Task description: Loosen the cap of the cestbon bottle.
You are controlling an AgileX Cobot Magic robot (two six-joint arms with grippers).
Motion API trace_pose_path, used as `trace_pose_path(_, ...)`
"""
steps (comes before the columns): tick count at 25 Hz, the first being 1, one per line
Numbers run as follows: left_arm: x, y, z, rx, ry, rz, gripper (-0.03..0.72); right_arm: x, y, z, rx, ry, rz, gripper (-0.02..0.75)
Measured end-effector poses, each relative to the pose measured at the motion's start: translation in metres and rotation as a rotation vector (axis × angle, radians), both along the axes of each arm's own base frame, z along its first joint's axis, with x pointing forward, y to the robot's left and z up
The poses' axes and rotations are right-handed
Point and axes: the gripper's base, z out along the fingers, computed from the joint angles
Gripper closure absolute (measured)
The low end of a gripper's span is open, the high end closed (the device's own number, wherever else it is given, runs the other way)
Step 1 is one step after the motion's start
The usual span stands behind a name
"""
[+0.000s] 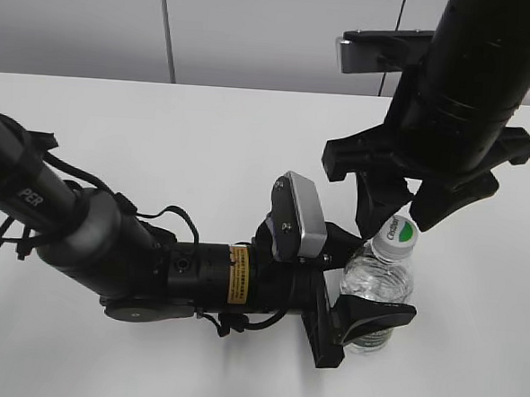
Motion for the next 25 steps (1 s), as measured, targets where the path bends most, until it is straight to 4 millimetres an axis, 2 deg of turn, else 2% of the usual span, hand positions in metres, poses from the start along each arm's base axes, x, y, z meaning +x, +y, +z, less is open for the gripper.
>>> trace_pose_path(16, 0.0, 0.0, 0.0, 0.0, 0.0, 0.0, 0.165, -0.0007, 0.001, 0.0001, 0.01, 0.006, 0.01, 0.314)
trace_pose_path(21, 0.0, 0.0, 0.0, 0.0, 0.0, 0.0, 0.165, 0.0012, 0.0032, -0.0059, 0.006, 0.026, 0.016, 0.316)
trace_pose_path(23, 0.0, 0.0, 0.0, 0.0, 0.0, 0.0, 0.165, 0.0015, 0.0035, -0.0072, 0.003, 0.03, 0.024, 0.353)
trace_pose_path(25, 0.0002, 0.0002, 0.0, 0.0, 0.0, 0.0, 0.165, 0.0016, 0.003, -0.0076, -0.005, 0.031, 0.034, 0.426)
